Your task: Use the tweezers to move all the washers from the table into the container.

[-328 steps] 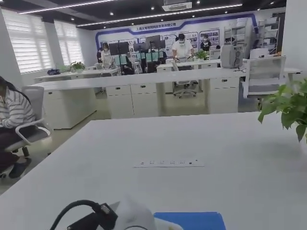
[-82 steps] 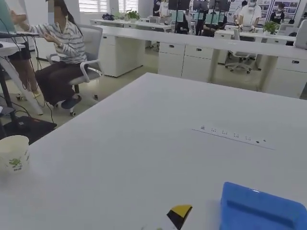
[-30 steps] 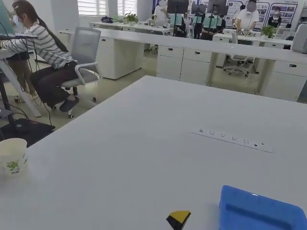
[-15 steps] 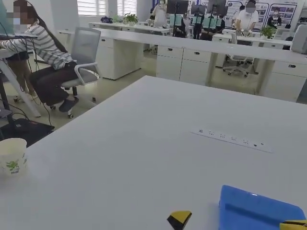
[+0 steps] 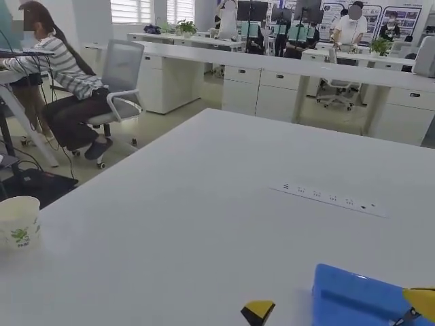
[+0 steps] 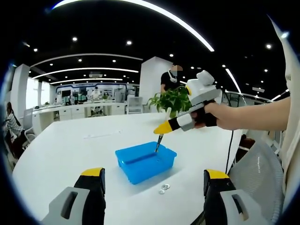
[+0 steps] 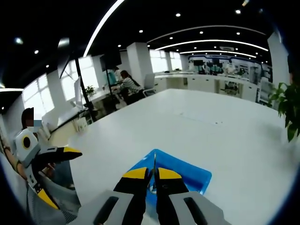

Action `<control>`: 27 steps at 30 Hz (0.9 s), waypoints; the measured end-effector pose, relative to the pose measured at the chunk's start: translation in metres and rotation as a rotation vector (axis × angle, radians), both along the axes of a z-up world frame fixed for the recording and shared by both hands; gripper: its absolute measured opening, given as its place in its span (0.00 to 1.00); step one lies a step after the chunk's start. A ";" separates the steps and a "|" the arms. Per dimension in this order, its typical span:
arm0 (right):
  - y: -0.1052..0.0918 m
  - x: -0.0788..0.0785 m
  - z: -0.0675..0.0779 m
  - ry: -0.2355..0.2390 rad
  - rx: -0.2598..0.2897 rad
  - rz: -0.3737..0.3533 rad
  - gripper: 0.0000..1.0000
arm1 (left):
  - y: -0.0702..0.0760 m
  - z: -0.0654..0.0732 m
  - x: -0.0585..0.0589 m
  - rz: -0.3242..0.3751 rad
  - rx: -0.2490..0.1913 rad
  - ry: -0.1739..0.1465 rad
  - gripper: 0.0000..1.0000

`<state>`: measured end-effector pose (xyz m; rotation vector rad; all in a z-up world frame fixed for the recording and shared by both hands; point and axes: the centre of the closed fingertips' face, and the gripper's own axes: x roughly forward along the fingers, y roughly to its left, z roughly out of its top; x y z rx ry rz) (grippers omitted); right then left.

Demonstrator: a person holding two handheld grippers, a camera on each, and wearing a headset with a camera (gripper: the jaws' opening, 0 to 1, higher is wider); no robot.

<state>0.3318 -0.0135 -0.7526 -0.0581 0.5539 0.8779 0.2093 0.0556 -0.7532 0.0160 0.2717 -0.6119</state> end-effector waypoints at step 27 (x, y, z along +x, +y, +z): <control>-0.011 0.035 -0.065 0.172 -0.103 -0.001 0.03 | -0.004 -0.001 -0.002 -0.024 -0.010 0.006 0.88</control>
